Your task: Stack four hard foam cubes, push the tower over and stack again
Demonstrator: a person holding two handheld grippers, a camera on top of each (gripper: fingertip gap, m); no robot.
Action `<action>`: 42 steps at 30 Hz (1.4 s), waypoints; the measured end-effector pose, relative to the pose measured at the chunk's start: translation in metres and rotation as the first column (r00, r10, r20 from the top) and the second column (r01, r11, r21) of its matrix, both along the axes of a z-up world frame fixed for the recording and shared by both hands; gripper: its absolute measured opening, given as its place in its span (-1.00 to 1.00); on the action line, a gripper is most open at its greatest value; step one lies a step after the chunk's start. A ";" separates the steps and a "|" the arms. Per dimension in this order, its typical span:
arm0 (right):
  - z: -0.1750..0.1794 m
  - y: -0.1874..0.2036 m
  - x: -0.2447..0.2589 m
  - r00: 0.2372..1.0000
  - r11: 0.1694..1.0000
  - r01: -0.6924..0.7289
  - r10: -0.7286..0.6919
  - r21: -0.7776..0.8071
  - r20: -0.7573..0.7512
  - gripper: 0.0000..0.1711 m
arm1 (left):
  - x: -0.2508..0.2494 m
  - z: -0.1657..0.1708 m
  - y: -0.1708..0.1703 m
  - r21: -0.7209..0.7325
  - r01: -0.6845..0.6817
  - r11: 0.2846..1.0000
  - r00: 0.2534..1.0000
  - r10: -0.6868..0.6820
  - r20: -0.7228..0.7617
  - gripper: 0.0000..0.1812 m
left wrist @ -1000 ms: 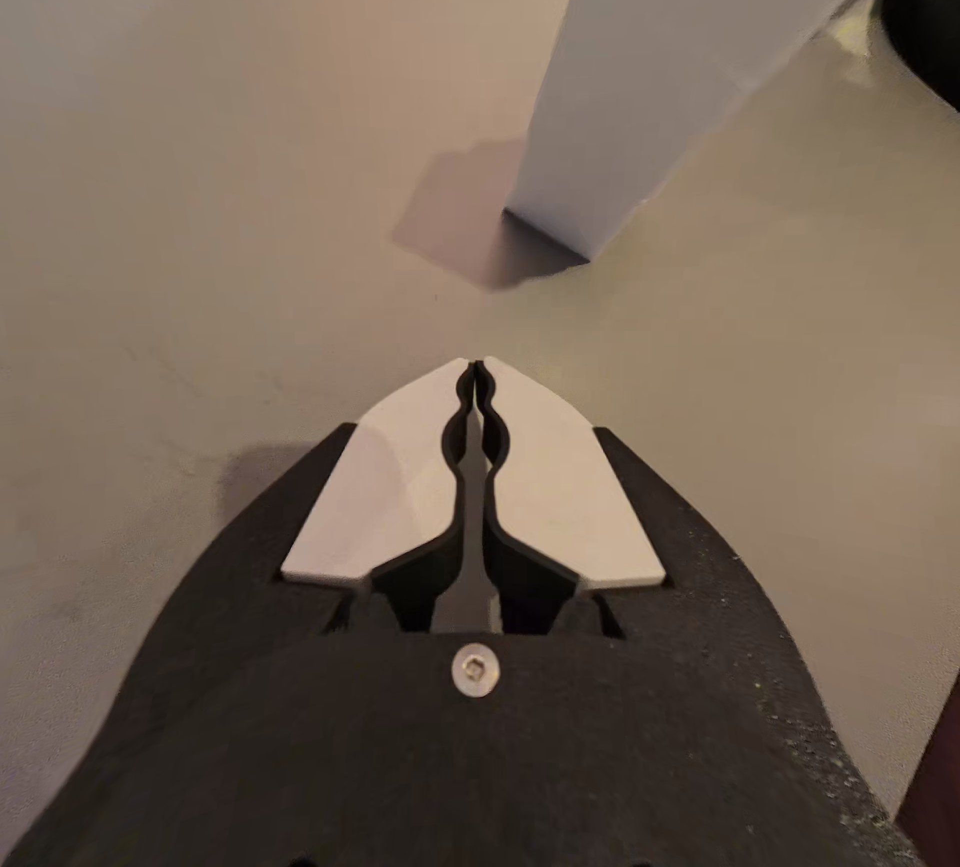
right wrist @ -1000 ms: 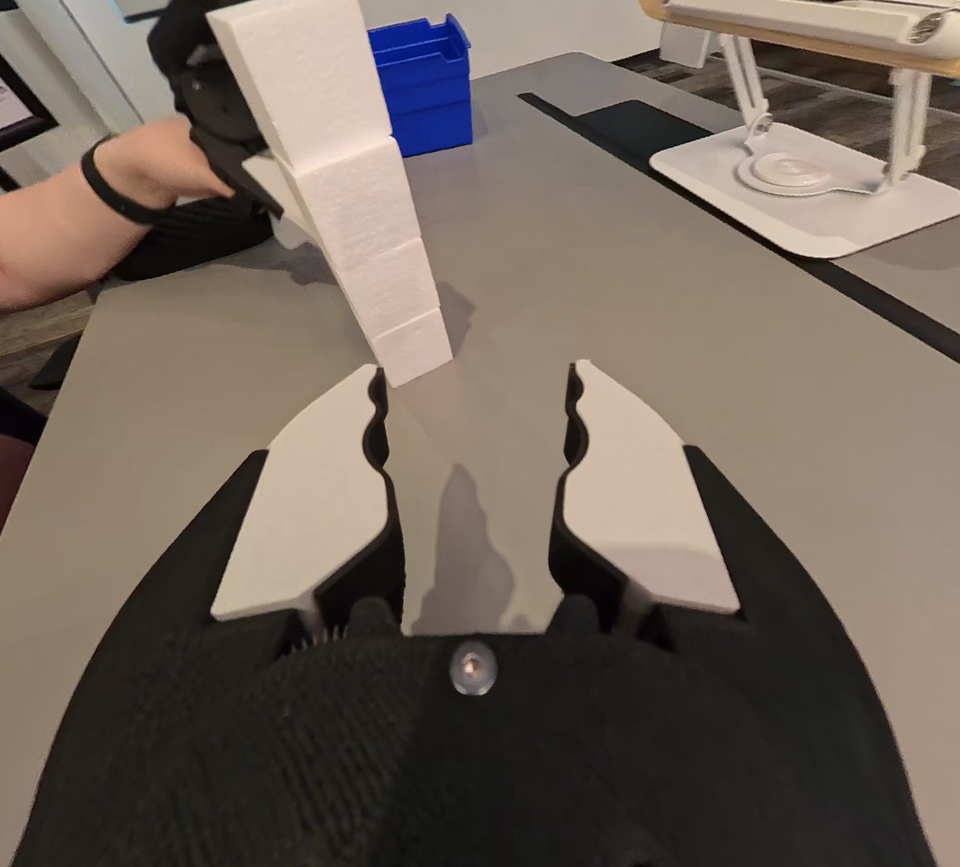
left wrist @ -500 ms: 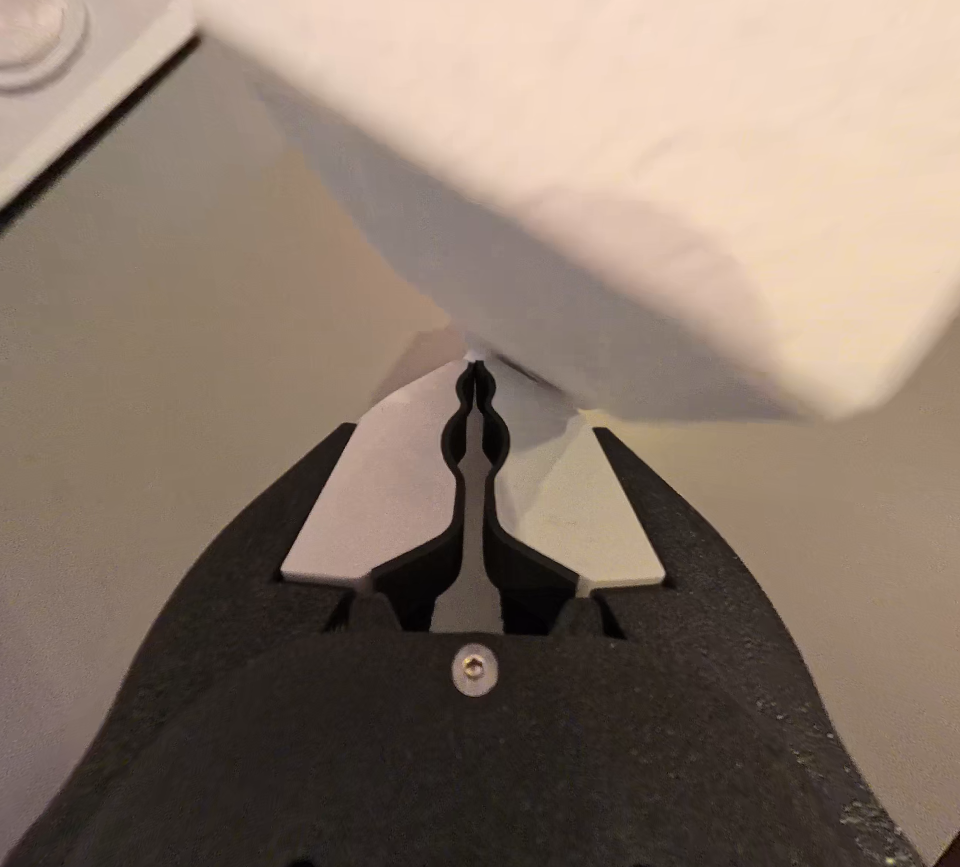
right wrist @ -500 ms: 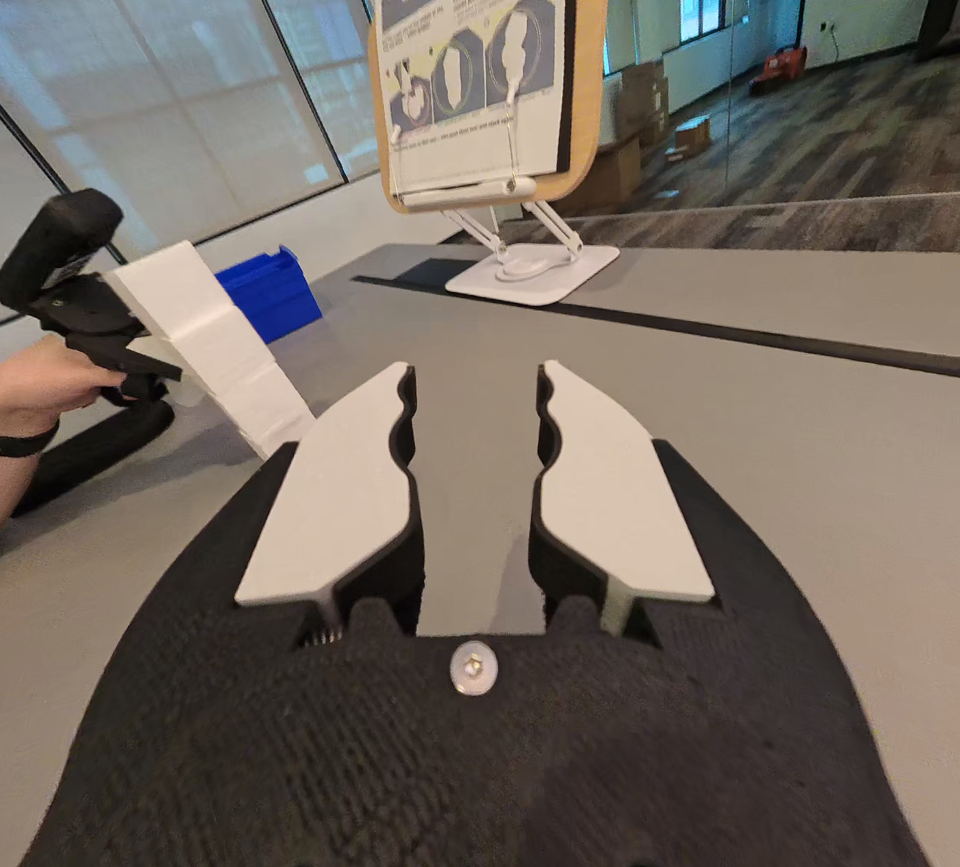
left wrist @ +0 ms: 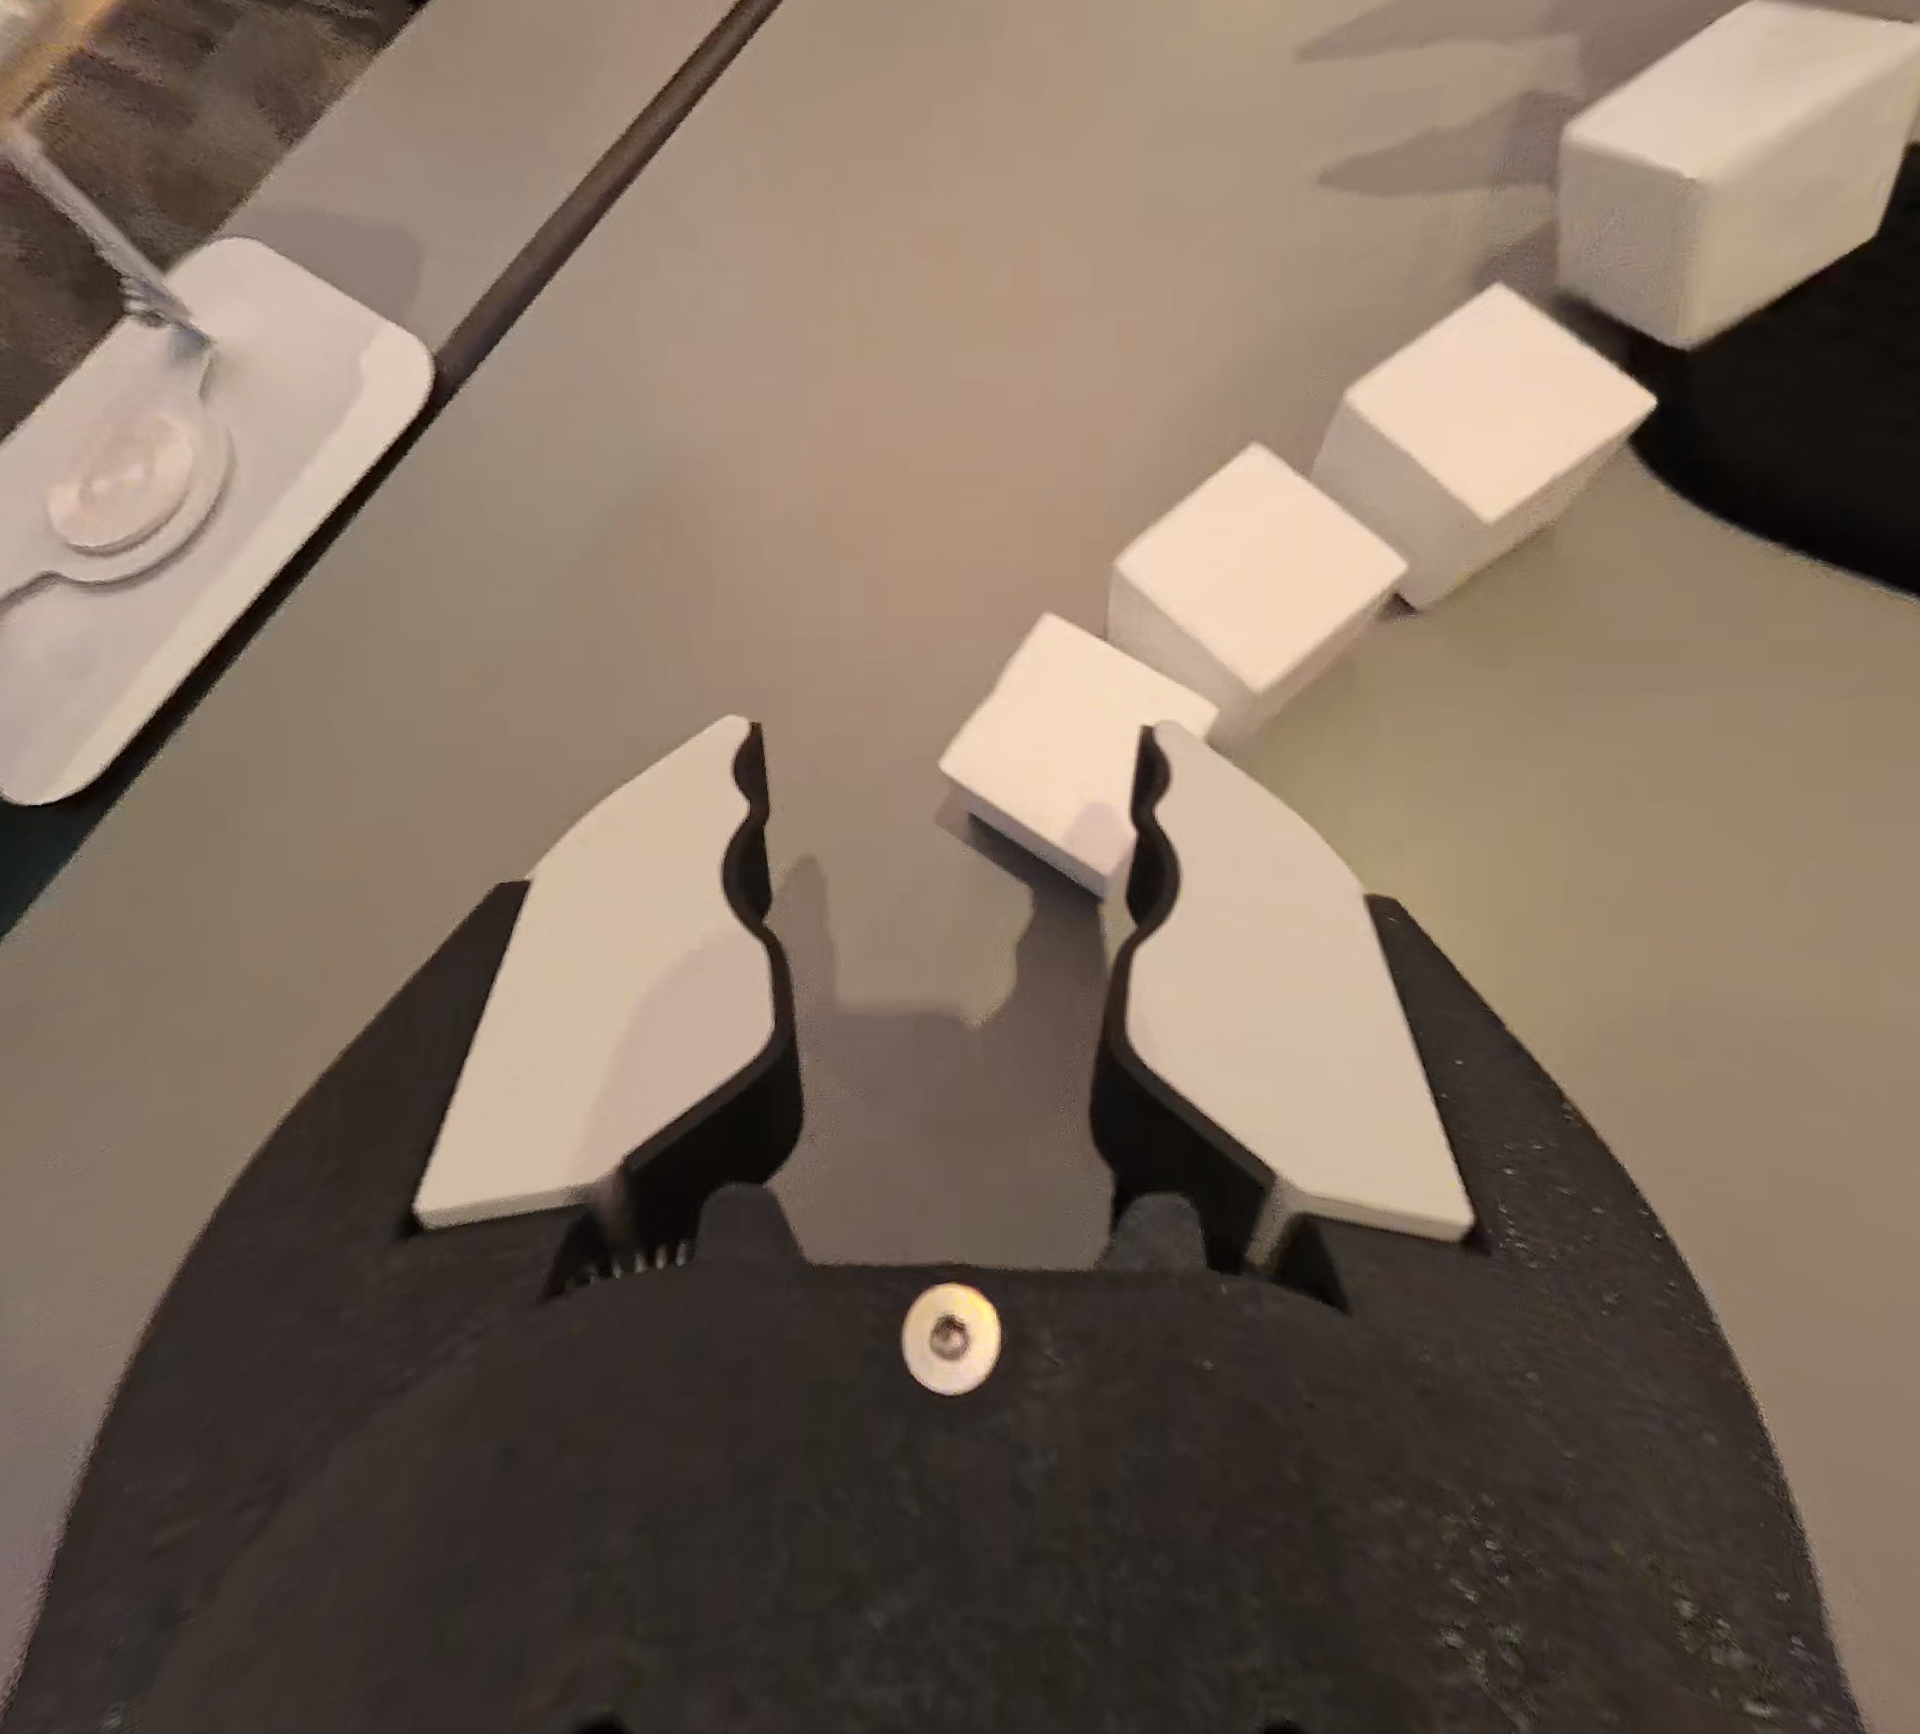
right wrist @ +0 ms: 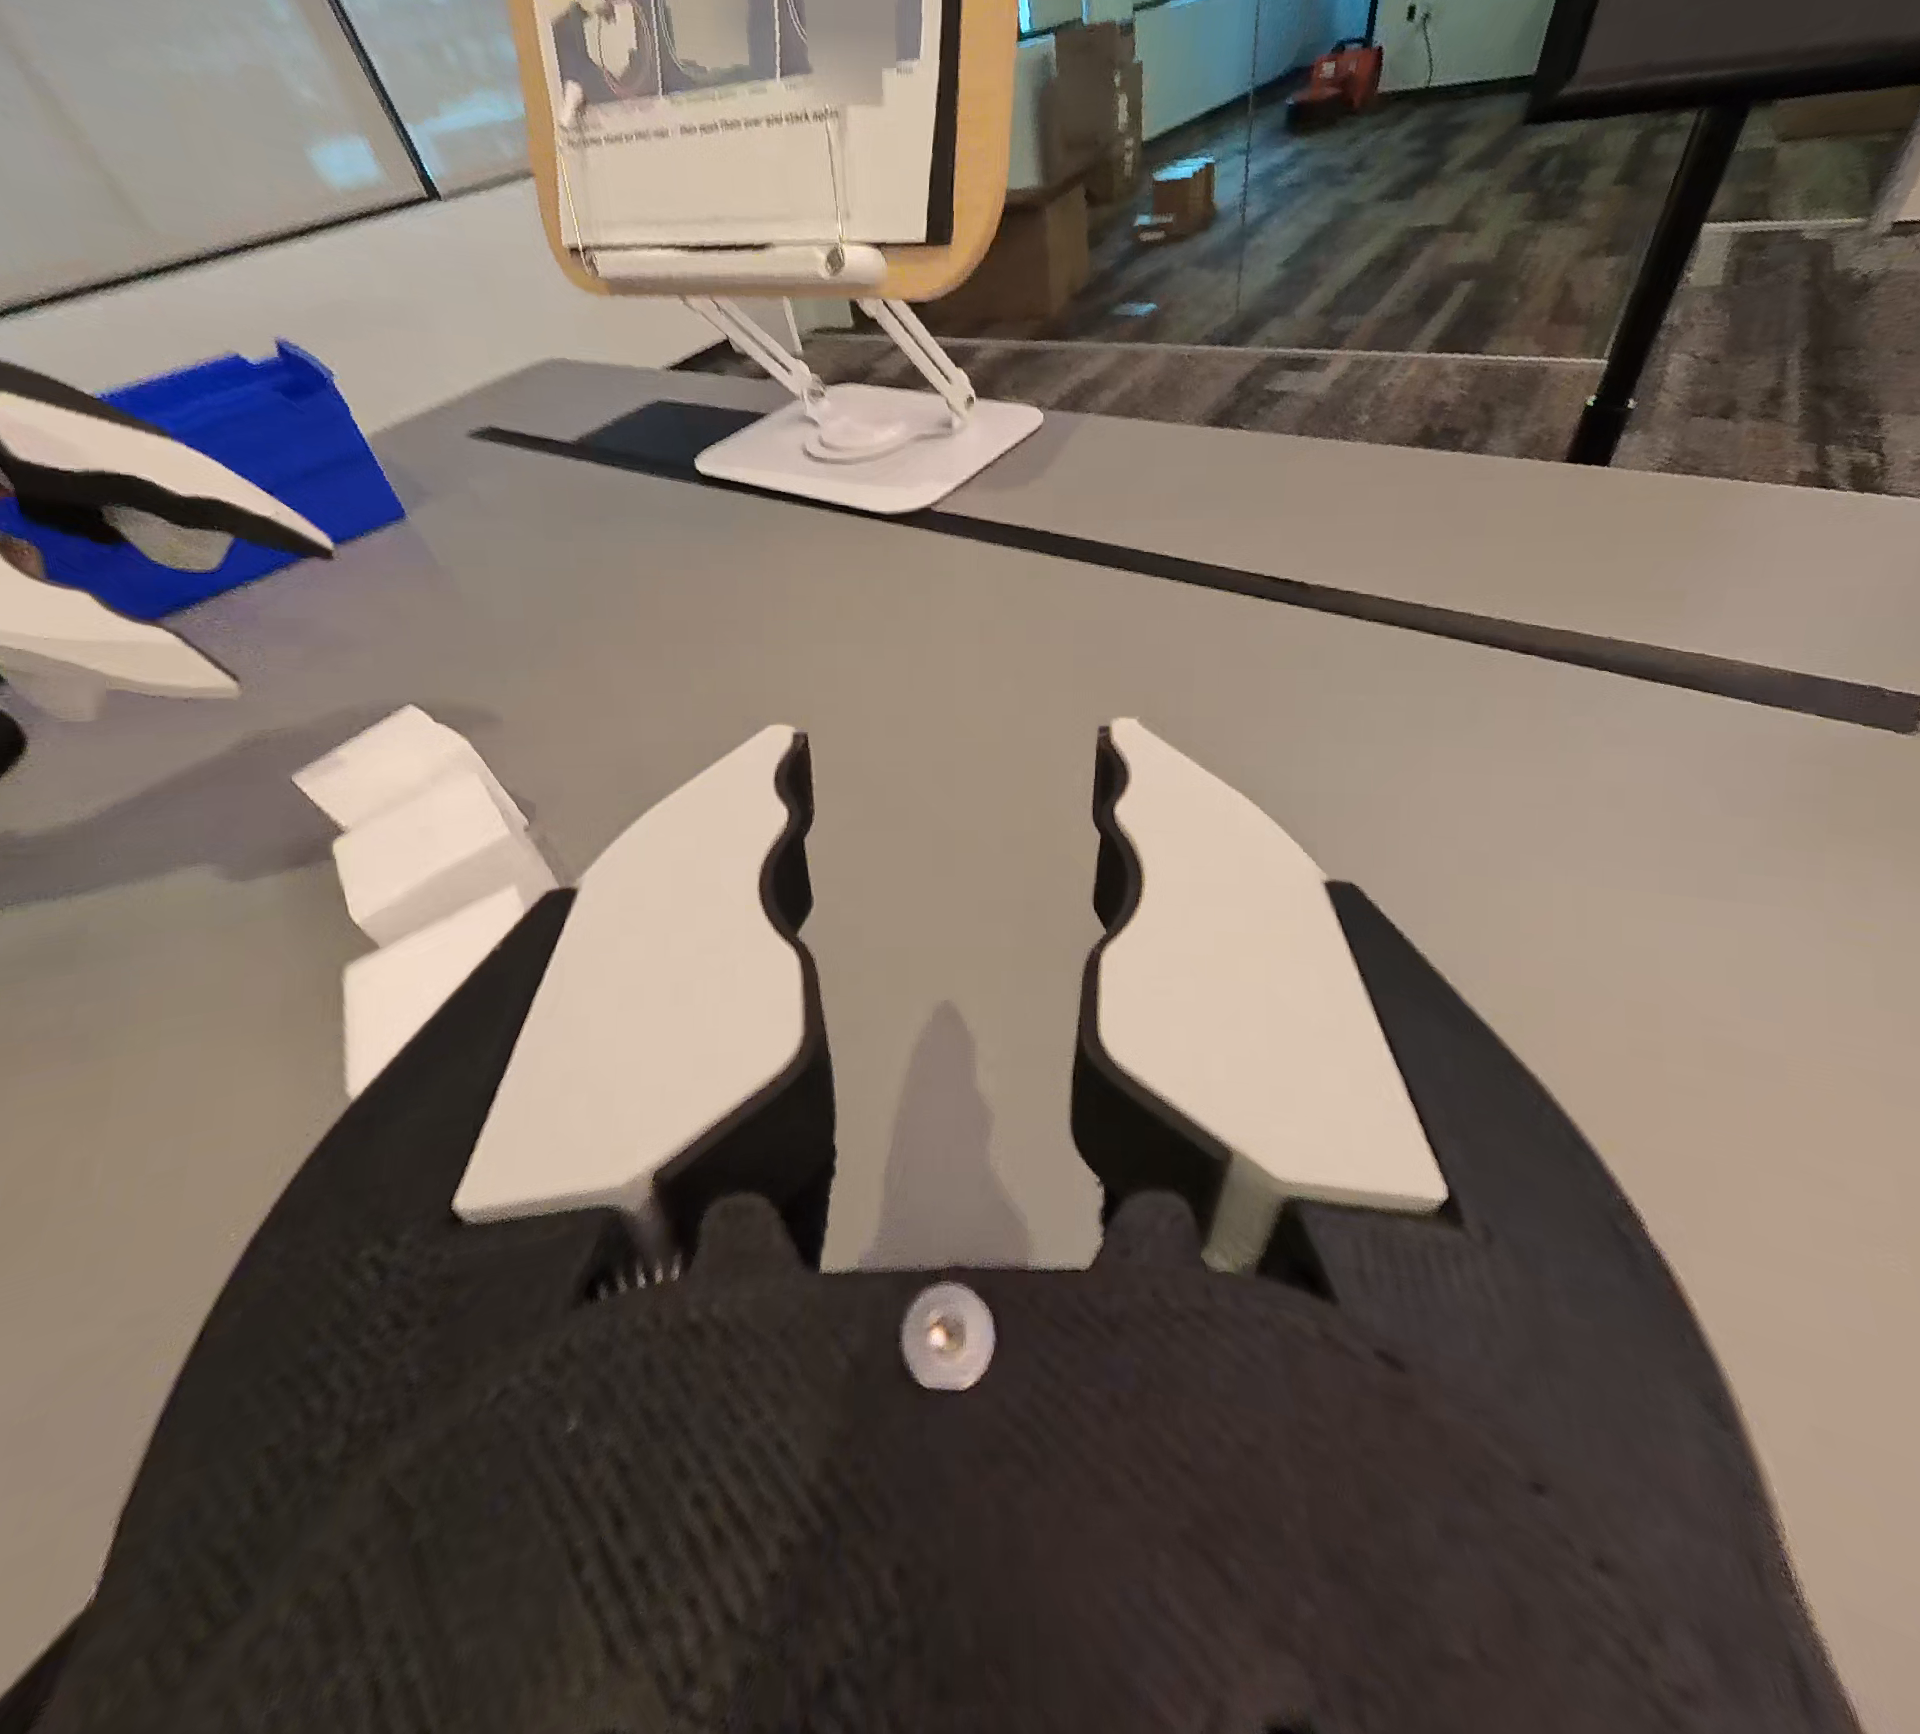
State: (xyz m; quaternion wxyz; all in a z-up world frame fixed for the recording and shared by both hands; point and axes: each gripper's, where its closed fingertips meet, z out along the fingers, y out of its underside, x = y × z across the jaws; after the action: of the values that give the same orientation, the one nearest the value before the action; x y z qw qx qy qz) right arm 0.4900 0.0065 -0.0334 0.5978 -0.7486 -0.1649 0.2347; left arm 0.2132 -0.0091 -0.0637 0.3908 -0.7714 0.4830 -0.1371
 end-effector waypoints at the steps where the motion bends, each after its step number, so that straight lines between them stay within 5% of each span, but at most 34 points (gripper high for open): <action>1: -0.004 -0.004 0.001 1.000 1.000 -0.012 0.012 -0.014 0.018 -0.37 | -0.003 -0.006 -0.004 -0.009 0.030 0.999 0.999 -0.030 0.013 -0.19; 9: -0.016 -0.035 -0.009 0.990 0.989 -0.083 0.096 -0.123 0.100 -0.19 | 0.003 -0.043 -0.005 -0.050 0.207 0.977 0.958 -0.192 0.211 0.00; 13: -0.041 -0.054 0.005 0.984 0.967 0.111 -0.075 -0.230 0.161 -0.10 | 0.009 -0.058 -0.003 -0.091 0.233 0.968 0.955 -0.210 0.211 0.03; 17: -0.071 -0.062 0.019 0.915 0.846 0.389 -0.310 -0.365 0.257 -0.05 | 0.019 -0.067 -0.002 -0.086 0.280 0.956 0.952 -0.265 0.153 0.06; 25: -0.085 -0.053 -0.005 0.866 0.765 0.498 -0.416 -0.409 0.275 -0.04 | 0.027 -0.086 -0.010 -0.132 0.305 0.943 0.950 -0.293 0.105 -0.27; 27: -0.096 -0.052 -0.006 0.861 0.747 0.505 -0.399 -0.433 0.316 -0.06 | 0.025 -0.084 -0.011 -0.125 0.301 0.945 0.951 -0.288 0.117 -0.28; 29: -0.101 -0.052 -0.008 0.866 0.752 0.491 -0.370 -0.440 0.336 -0.29 | 0.019 -0.080 -0.011 -0.129 0.286 0.950 0.955 -0.270 0.125 -0.28; 36: -0.091 -0.053 0.004 0.864 0.785 0.501 -0.425 -0.365 0.271 -0.30 | 0.035 -0.007 -0.018 -0.018 0.383 0.924 0.890 -0.363 0.277 -0.28; 42: -0.090 -0.056 0.014 0.854 0.800 0.510 -0.426 -0.317 0.299 -0.30 | 0.072 -0.004 -0.028 0.002 0.486 0.874 0.862 -0.480 0.165 -0.28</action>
State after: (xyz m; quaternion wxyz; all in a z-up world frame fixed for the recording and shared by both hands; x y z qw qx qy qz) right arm 0.5039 -0.0495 -0.1235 0.4574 -0.8888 0.0126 0.0251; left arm 0.2856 -0.0370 -0.0676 0.3663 -0.6200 0.6248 -0.3018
